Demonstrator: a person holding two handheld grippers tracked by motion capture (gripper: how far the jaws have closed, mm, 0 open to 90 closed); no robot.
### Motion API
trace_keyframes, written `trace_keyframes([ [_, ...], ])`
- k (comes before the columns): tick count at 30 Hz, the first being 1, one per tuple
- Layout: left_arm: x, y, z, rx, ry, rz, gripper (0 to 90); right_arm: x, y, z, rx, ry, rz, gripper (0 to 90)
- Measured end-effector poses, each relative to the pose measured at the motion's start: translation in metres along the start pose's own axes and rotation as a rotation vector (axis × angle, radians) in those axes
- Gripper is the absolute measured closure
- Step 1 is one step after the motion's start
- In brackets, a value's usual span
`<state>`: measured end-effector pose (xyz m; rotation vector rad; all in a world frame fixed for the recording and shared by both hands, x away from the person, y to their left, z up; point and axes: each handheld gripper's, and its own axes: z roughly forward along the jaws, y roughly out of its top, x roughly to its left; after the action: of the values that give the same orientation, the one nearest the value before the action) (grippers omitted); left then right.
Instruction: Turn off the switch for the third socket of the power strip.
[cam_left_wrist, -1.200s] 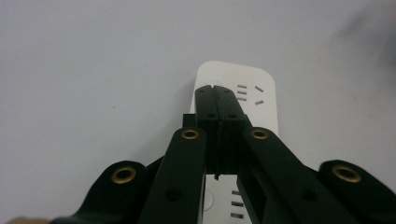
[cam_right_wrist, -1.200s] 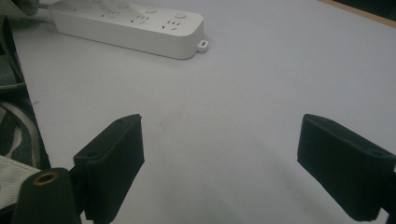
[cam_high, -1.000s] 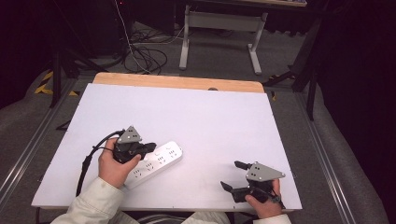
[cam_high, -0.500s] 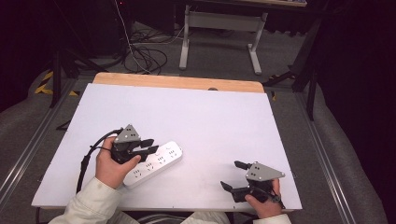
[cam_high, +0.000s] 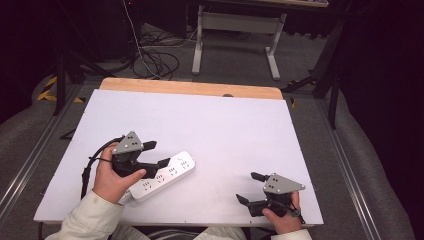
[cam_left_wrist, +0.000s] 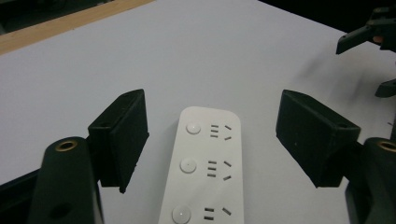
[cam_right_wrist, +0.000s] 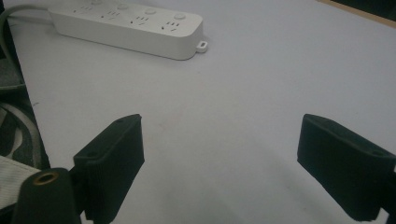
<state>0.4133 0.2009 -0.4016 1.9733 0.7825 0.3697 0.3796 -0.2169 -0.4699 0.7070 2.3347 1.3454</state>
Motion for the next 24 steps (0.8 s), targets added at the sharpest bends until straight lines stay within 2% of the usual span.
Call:
trace_keyframes([
  [7, -0.003, 0.002, -0.005, -0.001, 0.010, 0.013, 20.7, 0.000, 0.000, -0.001, -0.002, -0.001, -0.001, 14.9],
  [9, -0.003, 0.002, -0.008, -0.008, 0.003, 0.000, 20.2, 0.000, 0.000, -0.001, -0.003, -0.002, -0.001, 14.9],
  [10, -0.002, 0.002, -0.009, -0.007, 0.014, 0.014, 19.7, 0.000, 0.000, -0.001, -0.003, -0.004, -0.002, 15.0],
  [13, 0.000, 0.002, -0.015, -0.018, 0.006, 0.006, 18.9, 0.000, 0.000, -0.001, -0.006, -0.004, 0.001, 15.0],
  [16, 0.004, 0.000, -0.022, -0.031, 0.000, 0.016, 17.3, 0.000, 0.000, -0.002, -0.006, -0.002, -0.001, 14.9],
  [19, 0.005, -0.002, -0.026, -0.031, 0.029, 0.049, 15.2, 0.000, 0.000, -0.002, -0.007, -0.003, -0.002, 15.0],
  [24, 0.005, -0.005, -0.033, -0.035, 0.011, 0.069, 13.2, 0.000, 0.000, -0.002, -0.008, -0.005, -0.001, 15.0],
])
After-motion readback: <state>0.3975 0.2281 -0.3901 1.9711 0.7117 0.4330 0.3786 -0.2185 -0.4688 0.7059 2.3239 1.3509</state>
